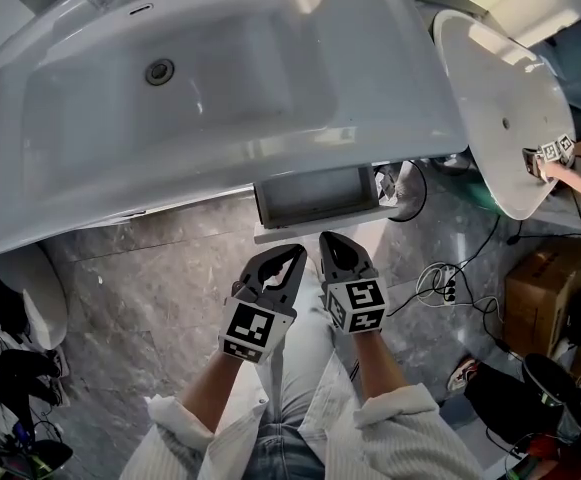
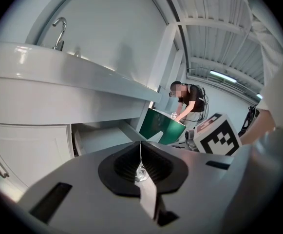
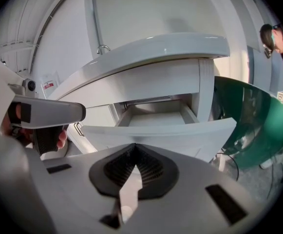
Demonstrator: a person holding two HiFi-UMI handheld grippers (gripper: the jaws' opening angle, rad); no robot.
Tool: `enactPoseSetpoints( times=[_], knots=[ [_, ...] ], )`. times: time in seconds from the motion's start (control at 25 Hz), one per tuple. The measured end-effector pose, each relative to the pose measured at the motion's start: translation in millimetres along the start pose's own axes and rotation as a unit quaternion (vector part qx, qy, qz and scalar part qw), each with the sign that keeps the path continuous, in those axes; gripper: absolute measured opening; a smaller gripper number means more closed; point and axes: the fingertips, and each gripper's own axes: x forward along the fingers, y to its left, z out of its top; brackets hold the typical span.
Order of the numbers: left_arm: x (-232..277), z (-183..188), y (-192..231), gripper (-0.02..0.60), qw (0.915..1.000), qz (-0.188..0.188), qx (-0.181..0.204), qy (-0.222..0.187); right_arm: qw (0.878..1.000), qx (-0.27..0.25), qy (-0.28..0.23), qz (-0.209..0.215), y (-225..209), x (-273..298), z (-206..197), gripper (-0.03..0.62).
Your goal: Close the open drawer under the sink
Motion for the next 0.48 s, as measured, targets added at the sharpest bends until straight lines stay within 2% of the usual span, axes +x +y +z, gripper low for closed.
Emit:
enactPoseSetpoints(
  times=[0.28, 0.48],
  knots=[
    [-1.3, 1.1, 2.9, 0.018, 0.9997, 0.004, -0.025, -0.001, 0.999, 0.022, -0.026, -0.006, -0.5, 2.1, 1.2, 0.009],
    [-0.2, -2.9, 7.4, 0.018, 1.0000, 0.006, -0.004, 0.004, 0.999, 0.020, -0.044, -0.012, -0.9, 1.3, 3.8, 0.011]
  ],
)
